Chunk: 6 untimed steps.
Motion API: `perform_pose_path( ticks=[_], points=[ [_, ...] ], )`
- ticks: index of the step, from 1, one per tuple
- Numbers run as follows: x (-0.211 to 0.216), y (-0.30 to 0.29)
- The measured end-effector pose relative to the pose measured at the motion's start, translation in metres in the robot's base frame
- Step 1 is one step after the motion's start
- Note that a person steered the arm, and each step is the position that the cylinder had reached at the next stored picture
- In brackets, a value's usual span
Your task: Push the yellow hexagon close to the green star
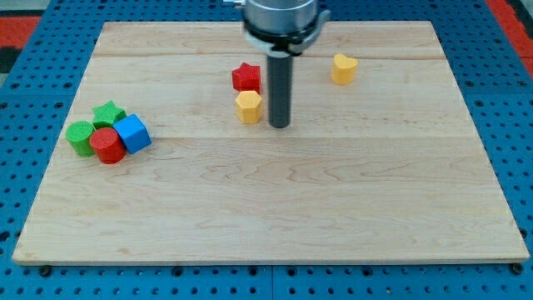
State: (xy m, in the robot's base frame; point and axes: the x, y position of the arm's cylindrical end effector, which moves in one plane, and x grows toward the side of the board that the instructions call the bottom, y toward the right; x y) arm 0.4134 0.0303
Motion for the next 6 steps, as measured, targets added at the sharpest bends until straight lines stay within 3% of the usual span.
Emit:
perform_pose_path(
  ticks=[3,5,6],
  points=[
    [-0.052,-0.058],
    [-0.041,-0.183],
    [-0.034,-0.183]
  ],
)
